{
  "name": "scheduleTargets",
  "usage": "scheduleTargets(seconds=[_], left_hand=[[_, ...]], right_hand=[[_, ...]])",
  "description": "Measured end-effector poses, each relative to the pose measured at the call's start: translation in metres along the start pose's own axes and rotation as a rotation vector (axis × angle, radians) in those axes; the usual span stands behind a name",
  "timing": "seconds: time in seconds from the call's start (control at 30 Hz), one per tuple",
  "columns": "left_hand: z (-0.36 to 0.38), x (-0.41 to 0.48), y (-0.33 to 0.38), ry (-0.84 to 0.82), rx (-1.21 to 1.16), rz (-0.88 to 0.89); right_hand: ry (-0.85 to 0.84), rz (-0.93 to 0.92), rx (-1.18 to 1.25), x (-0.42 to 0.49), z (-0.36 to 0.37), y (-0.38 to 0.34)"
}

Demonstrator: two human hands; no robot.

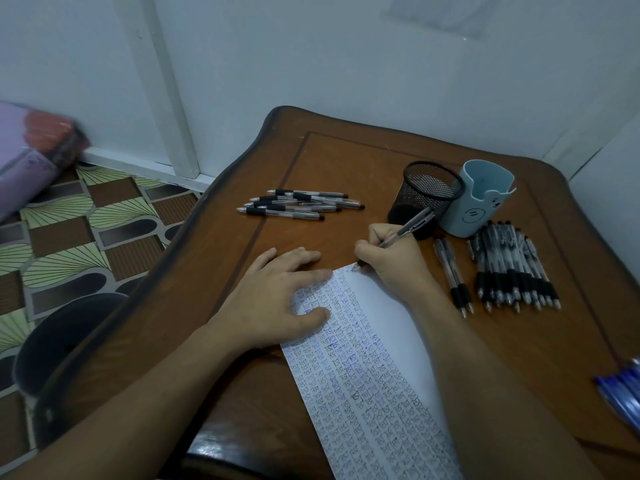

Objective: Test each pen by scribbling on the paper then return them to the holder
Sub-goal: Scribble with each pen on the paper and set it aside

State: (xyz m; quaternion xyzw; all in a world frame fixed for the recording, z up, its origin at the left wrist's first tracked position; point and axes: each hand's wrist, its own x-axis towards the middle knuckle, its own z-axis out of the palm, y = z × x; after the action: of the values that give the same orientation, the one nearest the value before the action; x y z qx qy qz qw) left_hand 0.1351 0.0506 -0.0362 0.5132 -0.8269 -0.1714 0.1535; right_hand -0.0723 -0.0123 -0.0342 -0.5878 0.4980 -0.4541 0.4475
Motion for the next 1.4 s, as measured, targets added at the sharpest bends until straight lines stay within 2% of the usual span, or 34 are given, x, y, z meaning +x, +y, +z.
scheduleTargets(seconds=[0.7, 0.87, 0.97, 1.23, 1.4], left_hand=[[-0.002, 0.0, 0.001, -0.016, 0.017, -0.005], [-0.002, -0.001, 0.001, -0.018, 0.016, -0.002], [-0.002, -0.001, 0.001, -0.015, 0.018, 0.003], [-0.001, -0.002, 0.001, -0.015, 0.046, 0.008], [-0.003, -0.004, 0.003, -0.027, 0.054, -0.002]], right_hand=[[0.01, -0.003, 0.035, 0.003, 0.001, 0.004], [0.092, 0.032, 0.135, 0.006, -0.005, 0.0], [0.074, 0.026, 0.181, 0.004, -0.007, -0.004], [0.038, -0.088, -0.025, -0.015, -0.019, -0.052], [0.04, -0.043, 0.004, -0.021, -0.039, -0.066]])
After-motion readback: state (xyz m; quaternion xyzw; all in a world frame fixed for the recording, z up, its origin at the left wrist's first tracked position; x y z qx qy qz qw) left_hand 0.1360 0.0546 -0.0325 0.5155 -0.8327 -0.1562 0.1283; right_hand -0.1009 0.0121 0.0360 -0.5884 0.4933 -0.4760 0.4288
